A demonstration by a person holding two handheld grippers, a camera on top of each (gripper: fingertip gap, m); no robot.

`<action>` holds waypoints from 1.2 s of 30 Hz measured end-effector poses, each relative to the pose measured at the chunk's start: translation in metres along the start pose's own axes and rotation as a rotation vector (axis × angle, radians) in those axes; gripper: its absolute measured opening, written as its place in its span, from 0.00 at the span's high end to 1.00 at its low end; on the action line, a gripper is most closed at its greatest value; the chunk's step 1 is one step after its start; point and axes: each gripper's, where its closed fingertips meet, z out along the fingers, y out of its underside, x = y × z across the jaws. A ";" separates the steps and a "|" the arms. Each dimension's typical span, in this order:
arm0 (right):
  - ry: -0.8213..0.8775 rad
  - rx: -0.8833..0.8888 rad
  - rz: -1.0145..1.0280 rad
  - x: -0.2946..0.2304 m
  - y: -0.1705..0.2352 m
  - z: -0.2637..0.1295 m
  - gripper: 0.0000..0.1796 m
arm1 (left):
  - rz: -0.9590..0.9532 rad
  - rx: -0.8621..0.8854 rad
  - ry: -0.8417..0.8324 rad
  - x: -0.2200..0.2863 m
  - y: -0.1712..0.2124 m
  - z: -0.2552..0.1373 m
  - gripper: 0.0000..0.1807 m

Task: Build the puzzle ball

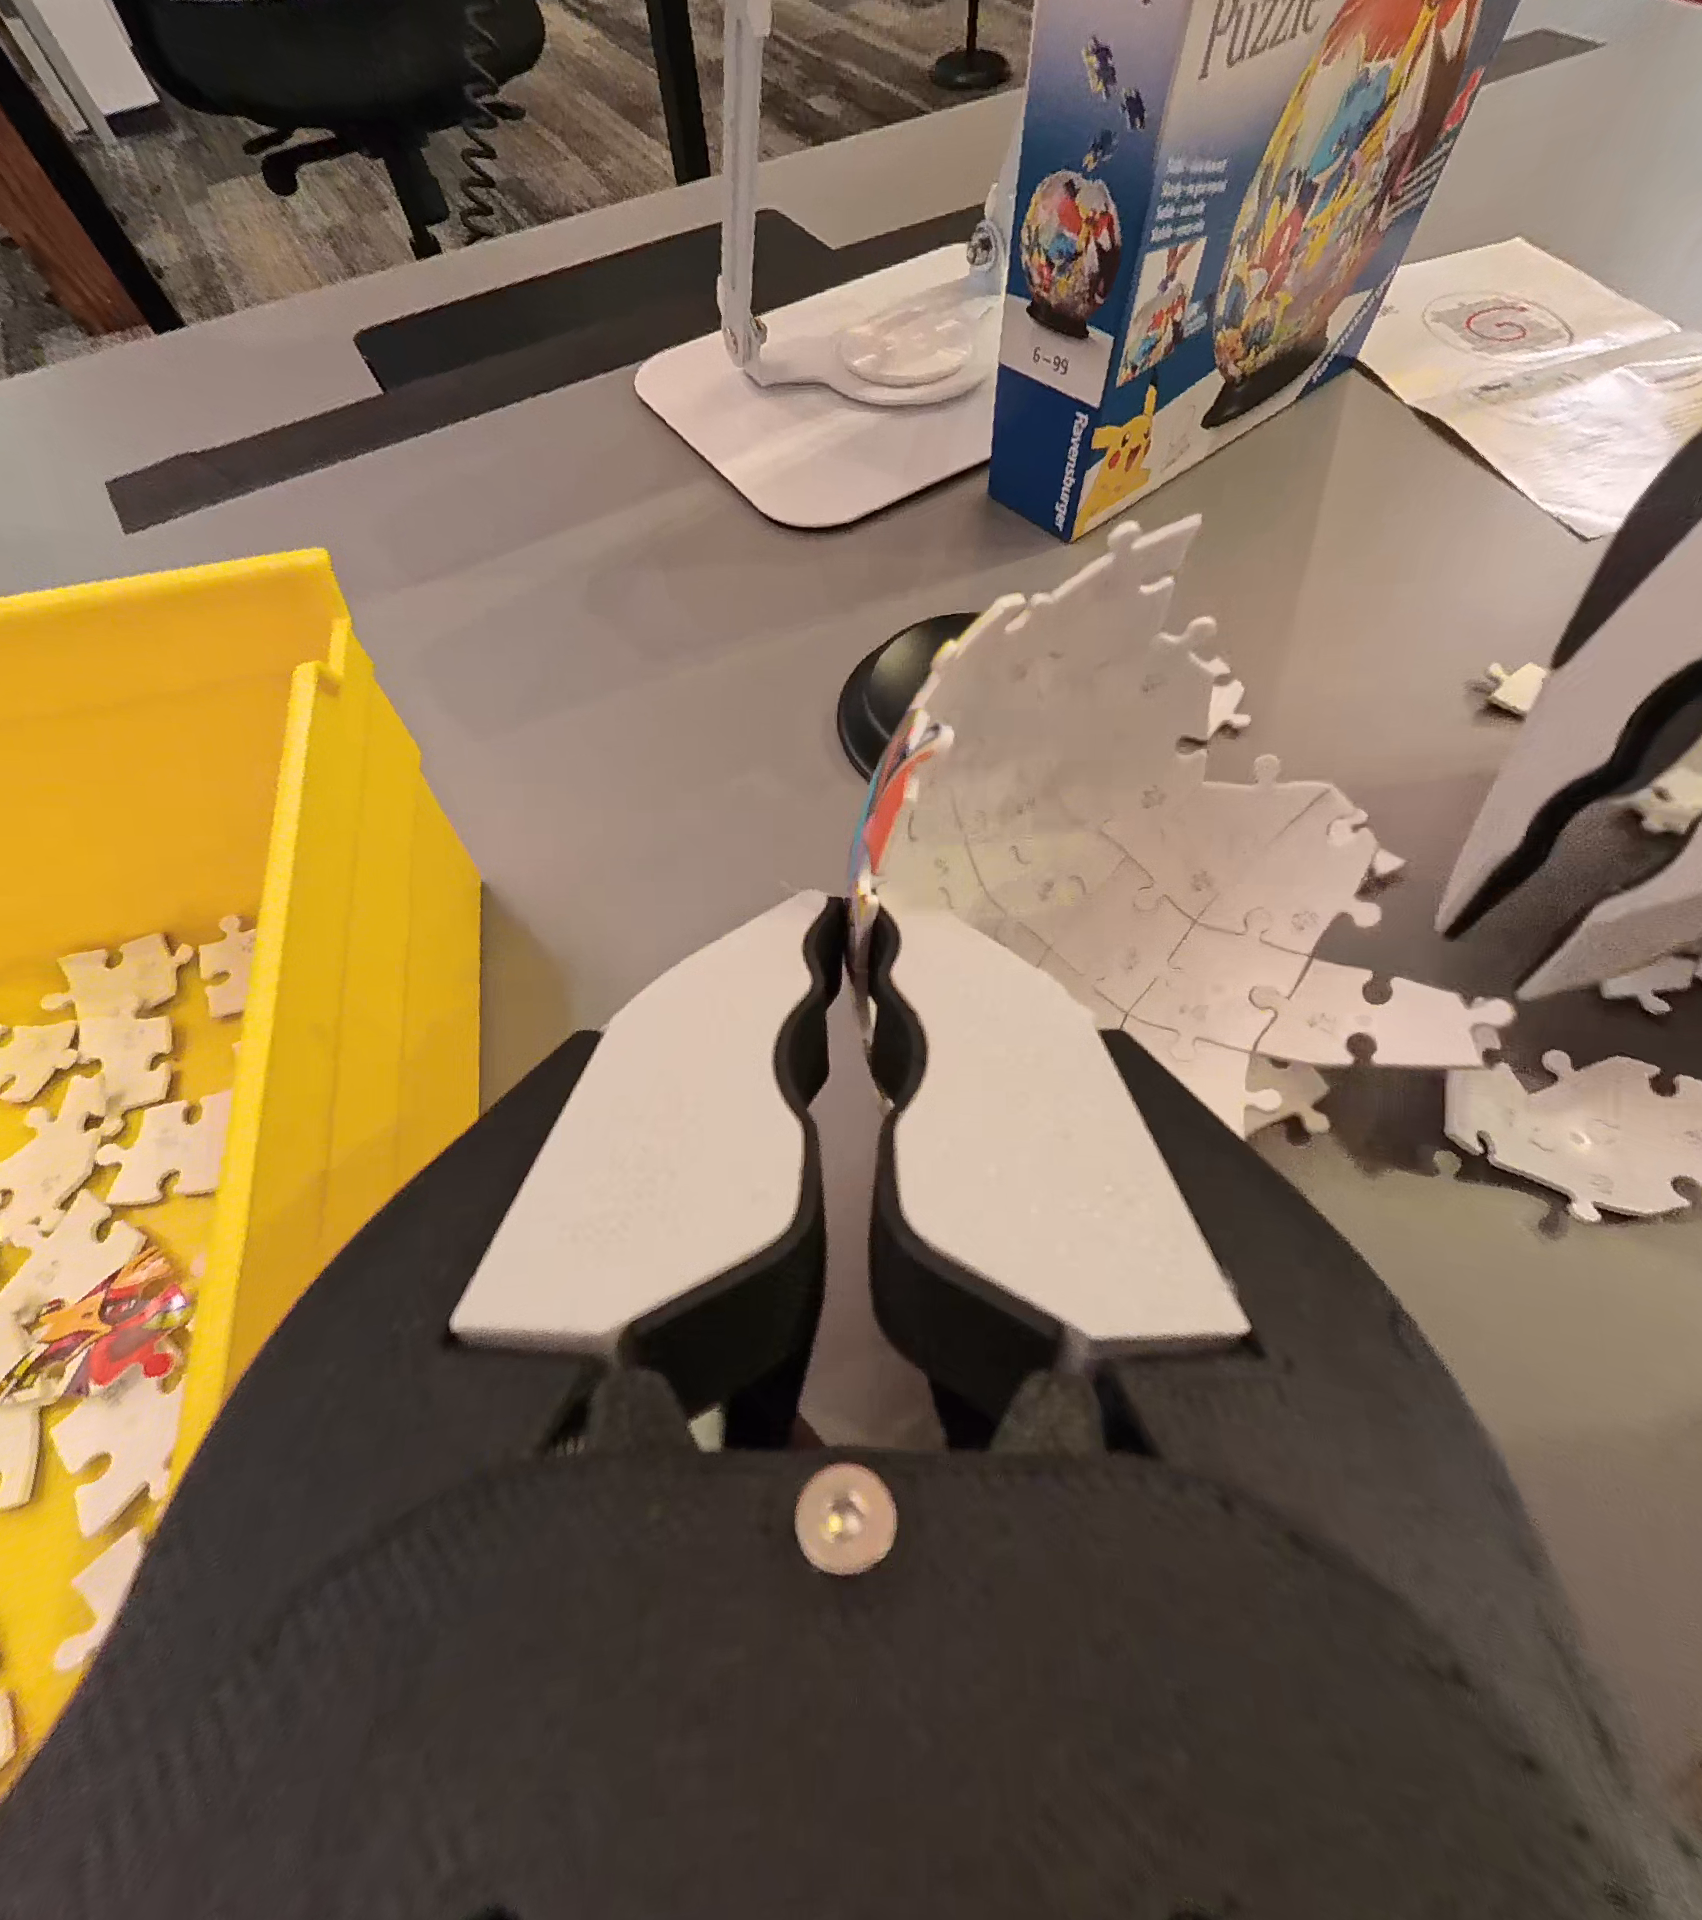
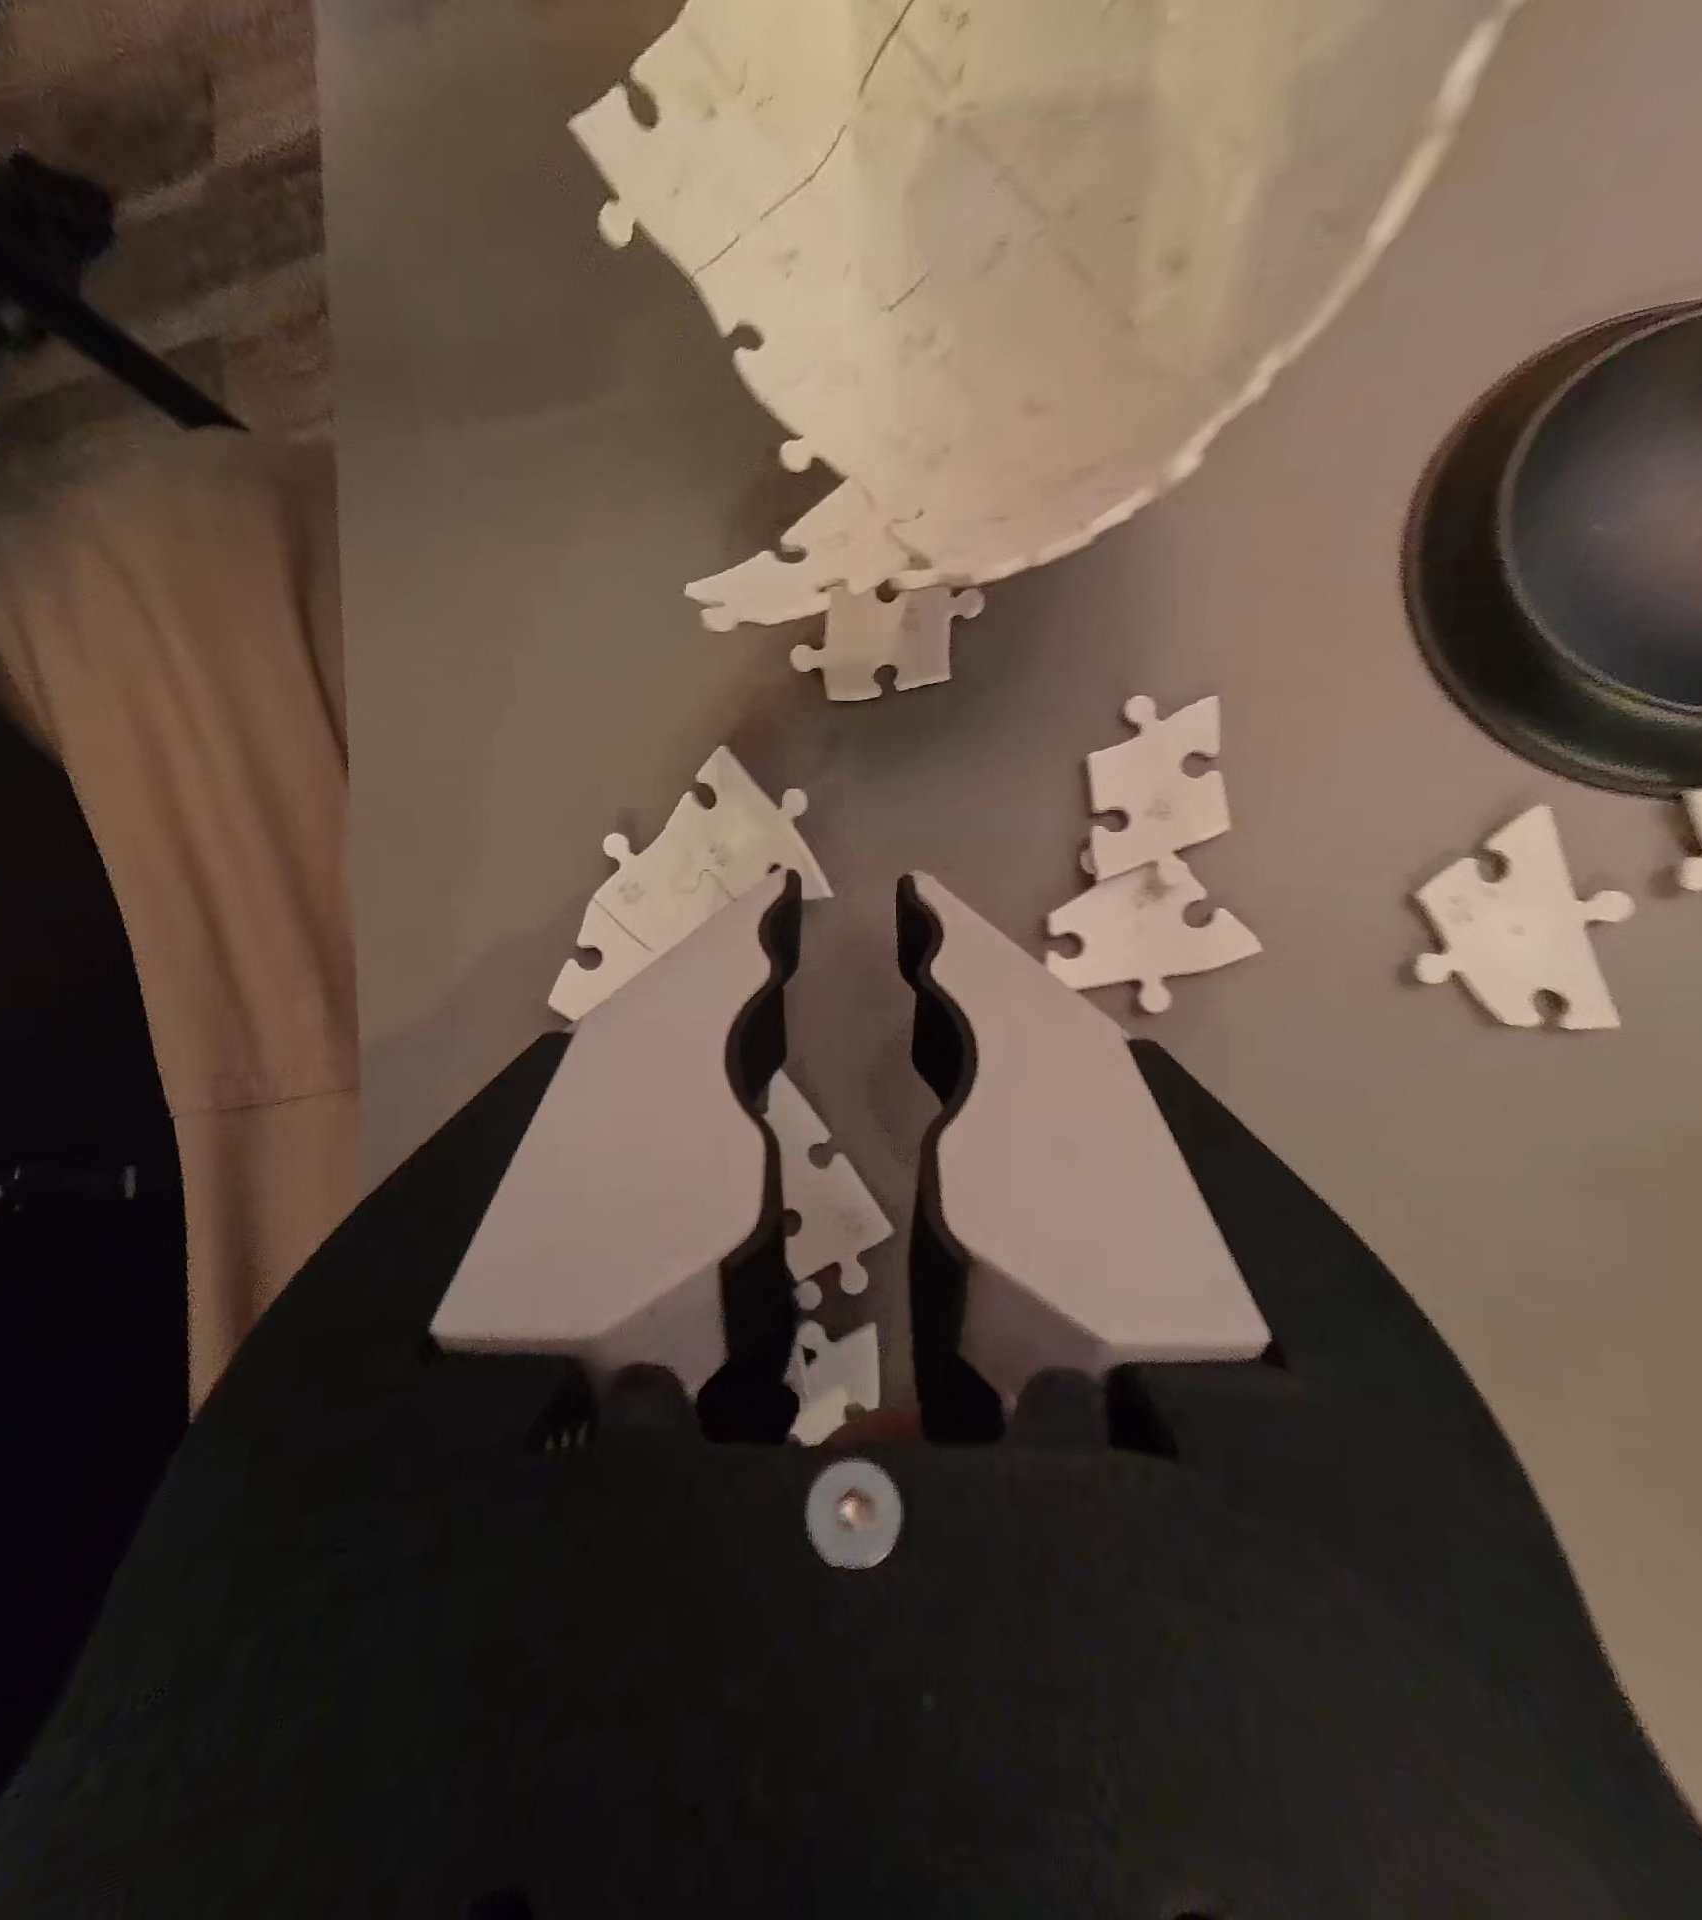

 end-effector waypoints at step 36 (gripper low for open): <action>0.032 -0.015 -0.045 -0.001 0.000 0.019 1.00 | 0.027 0.051 -0.269 0.002 -0.008 -0.035 0.99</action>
